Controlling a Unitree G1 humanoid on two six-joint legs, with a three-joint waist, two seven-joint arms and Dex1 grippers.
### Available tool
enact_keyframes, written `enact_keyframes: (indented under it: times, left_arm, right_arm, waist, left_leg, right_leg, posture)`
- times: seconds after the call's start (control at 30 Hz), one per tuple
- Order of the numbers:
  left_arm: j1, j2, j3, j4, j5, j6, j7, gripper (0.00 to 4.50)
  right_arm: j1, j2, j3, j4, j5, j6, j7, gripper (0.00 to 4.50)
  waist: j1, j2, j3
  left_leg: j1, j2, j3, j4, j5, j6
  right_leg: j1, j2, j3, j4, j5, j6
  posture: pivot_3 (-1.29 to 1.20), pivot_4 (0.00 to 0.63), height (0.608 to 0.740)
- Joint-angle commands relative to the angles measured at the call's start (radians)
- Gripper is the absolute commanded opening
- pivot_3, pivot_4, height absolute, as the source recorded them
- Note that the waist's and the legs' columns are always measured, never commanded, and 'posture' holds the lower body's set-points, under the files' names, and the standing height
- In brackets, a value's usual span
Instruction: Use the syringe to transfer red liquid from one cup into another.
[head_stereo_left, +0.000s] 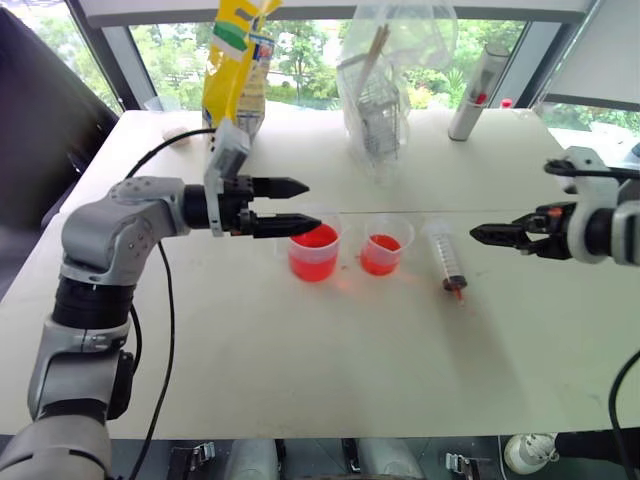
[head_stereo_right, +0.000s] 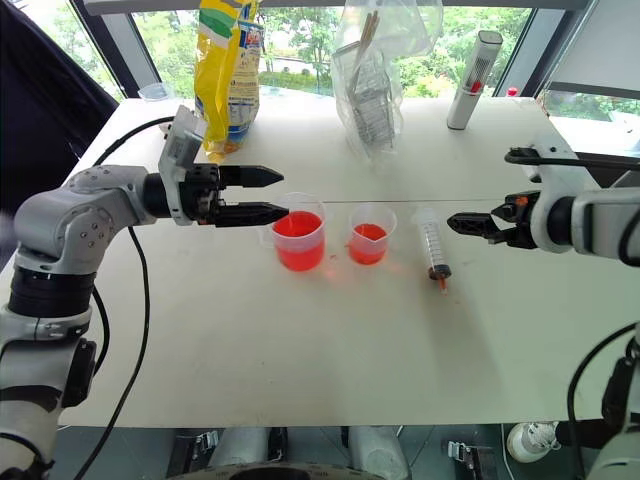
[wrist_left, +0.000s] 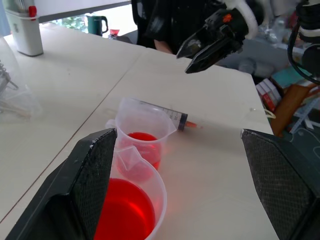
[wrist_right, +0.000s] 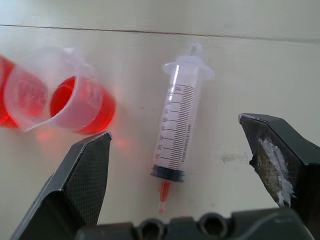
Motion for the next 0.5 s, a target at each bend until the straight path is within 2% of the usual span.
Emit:
enact_keyframes:
  times: [0.03,0.13,0.33,0.5]
  left_arm:
    - [-0.020,-0.004,0.002,-0.013,0.010,-0.027,-0.011,4.11]
    - [-0.020,-0.007,0.016,-0.033,0.006,-0.013,0.000,4.11]
    - [0.051,0.007,0.049,-0.105,0.001,-0.002,0.037,4.11]
    - [0.082,0.015,0.070,-0.145,-0.008,0.003,0.073,4.11]
  right_arm:
    - [-0.109,0.037,0.096,0.144,0.008,0.006,-0.049,4.44]
    - [-0.217,0.082,0.219,0.292,-0.038,0.006,-0.044,4.44]
    - [-0.335,0.174,0.407,0.477,-0.204,-0.008,0.067,4.44]
    - [-0.411,0.251,0.561,0.654,-0.367,-0.128,0.206,4.44]
  waist:
    - [-0.003,0.000,0.000]
    - [-0.003,0.001,0.000]
    - [-0.001,0.001,0.000]
    - [-0.001,0.001,0.000]
  left_leg:
    - [0.000,0.000,0.000,0.000,0.000,0.000]
    - [0.000,0.001,0.000,-0.001,0.000,0.001]
    - [-0.001,0.001,0.000,-0.001,0.000,0.001]
    - [-0.001,0.001,0.001,0.000,0.000,0.001]
  right_leg:
    - [0.000,0.000,0.000,0.000,0.000,0.000]
    - [-0.002,0.001,0.002,0.000,0.000,0.000]
    - [-0.003,0.002,0.005,0.000,0.000,0.000]
    - [-0.003,0.002,0.005,0.001,0.000,0.000]
  posture:
    - [0.00,0.150,0.739]
    - [0.00,0.150,0.739]
    - [0.00,0.150,0.739]
    - [0.00,0.150,0.739]
